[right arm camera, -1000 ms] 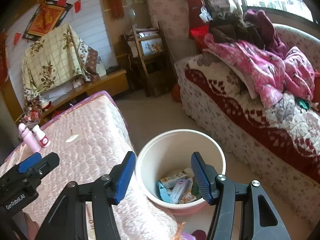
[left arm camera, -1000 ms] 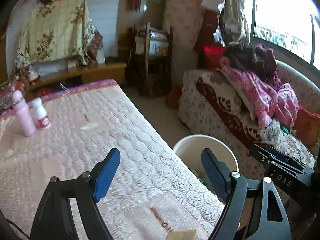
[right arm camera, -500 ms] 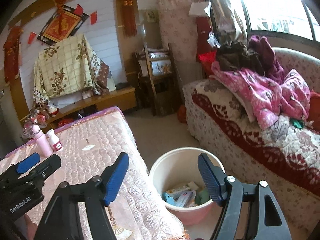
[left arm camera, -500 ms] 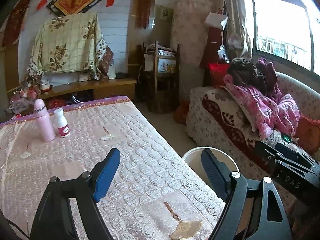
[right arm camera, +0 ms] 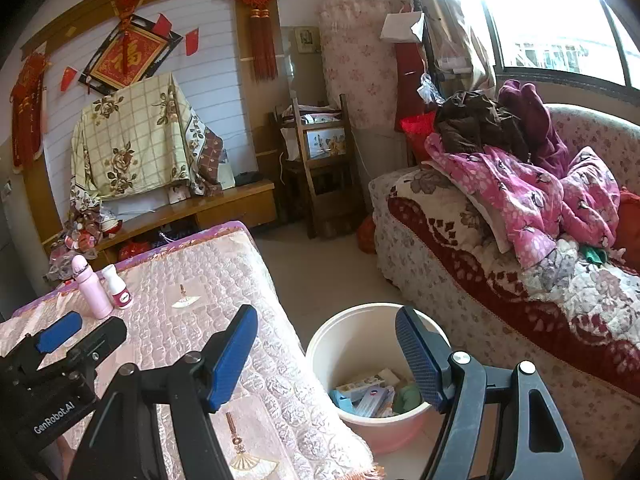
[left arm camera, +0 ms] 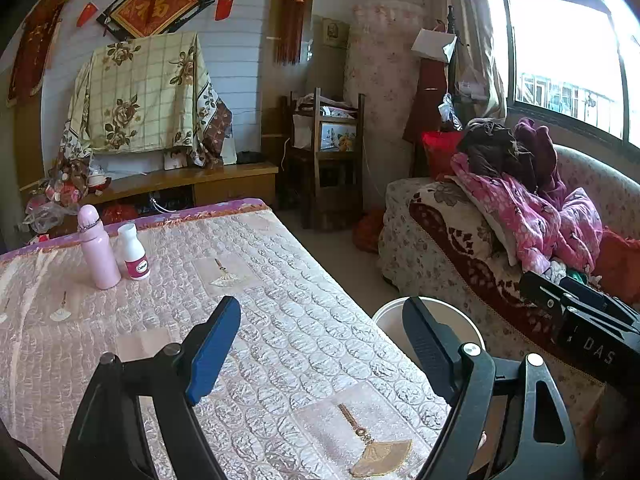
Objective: Collect trash
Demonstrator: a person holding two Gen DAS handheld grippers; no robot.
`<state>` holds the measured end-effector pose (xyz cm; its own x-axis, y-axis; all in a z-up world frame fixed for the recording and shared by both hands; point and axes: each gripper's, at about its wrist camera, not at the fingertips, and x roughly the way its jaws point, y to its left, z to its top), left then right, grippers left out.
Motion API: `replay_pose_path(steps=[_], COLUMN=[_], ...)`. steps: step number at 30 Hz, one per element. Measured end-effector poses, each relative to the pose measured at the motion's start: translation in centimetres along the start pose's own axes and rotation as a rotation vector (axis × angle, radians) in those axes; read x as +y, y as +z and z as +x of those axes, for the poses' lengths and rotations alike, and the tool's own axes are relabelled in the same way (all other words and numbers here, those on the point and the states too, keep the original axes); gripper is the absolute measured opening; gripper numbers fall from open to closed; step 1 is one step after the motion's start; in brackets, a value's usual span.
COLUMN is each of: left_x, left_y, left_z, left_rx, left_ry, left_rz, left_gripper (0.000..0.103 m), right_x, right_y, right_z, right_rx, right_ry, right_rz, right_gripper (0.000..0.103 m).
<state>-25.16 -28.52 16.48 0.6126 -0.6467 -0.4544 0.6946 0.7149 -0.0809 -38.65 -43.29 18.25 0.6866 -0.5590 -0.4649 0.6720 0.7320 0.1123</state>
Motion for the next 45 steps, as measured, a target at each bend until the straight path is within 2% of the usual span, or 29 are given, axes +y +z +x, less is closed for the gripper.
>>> replay_pose_path(steps=[45], left_x=[1.5], left_y=[-1.1], left_z=[0.9], left_rx=[0.039], left_ry=[0.028], left_rz=[-0.017], left_gripper=[0.084], right_x=[0.7], right_y=[-0.9], right_z=[1.2], right_rx=[0.048], right_ry=[0.007], right_rz=[-0.016], right_gripper=[0.075])
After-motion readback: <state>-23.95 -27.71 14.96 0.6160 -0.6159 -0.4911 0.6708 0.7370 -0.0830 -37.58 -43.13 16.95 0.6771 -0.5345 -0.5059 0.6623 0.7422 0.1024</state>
